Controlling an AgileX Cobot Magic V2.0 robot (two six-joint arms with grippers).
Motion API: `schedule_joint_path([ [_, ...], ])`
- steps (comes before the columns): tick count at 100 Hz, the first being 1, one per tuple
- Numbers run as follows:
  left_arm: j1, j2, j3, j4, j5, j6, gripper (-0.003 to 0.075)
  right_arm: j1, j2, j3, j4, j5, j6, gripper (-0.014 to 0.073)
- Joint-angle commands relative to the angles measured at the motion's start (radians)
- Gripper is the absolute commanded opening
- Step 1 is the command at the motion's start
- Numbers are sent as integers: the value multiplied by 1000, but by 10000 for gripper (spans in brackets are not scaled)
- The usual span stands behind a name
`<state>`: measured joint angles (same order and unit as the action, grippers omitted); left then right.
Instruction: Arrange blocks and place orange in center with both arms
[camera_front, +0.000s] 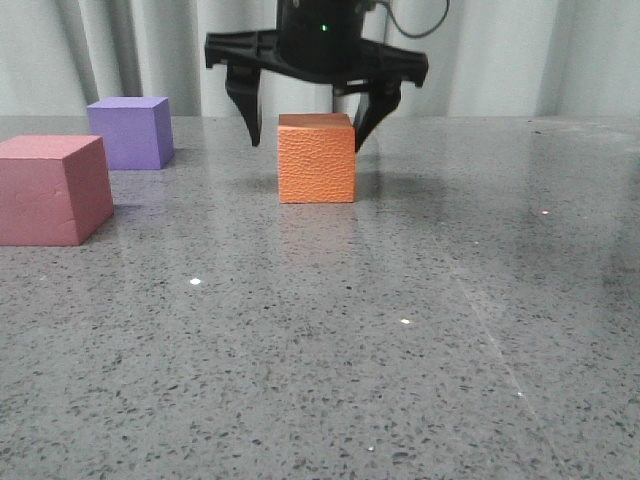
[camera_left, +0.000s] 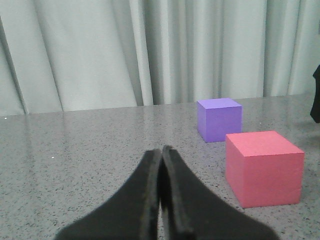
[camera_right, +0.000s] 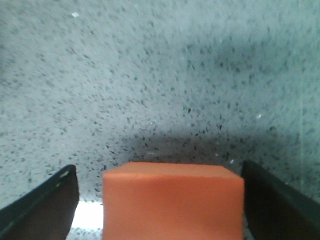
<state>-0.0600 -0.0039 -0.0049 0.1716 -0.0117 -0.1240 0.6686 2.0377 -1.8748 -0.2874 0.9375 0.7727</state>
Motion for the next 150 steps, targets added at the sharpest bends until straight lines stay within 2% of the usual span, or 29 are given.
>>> schedule_joint_path([
  [1,1,-32,55,-8,-74,-4,-19,-2,-98,-49,-23,-21,-62,645],
  [20,1,-32,55,-8,-74,-4,-19,-2,-215,-31,-122,-16,-150,645],
  [31,1,-32,55,-8,-74,-4,-19,-3,-314,34,-201,-16,-172,645],
  [43,1,-32,55,-8,-74,-4,-19,-9,-454,172,-244,-50,-172,643],
  [59,1,-32,55,-8,-74,-4,-19,-34,-665,401,-244,-121,-164,643],
  [73,1,-32,55,-8,-74,-4,-19,-54,-823,573,-246,-128,-156,628],
  [82,1,-32,55,-8,-74,-4,-19,-55,-908,667,-247,-128,-156,556],
  [92,1,-32,55,-8,-74,-4,-19,-55,-988,751,-247,-128,-156,413],
  [116,1,-32,55,-8,-74,-4,-19,-55,-1143,873,-247,-131,-156,-74],
  [150,1,-32,55,-8,-74,-4,-19,-55,-1215,882,-245,-98,-156,-67],
])
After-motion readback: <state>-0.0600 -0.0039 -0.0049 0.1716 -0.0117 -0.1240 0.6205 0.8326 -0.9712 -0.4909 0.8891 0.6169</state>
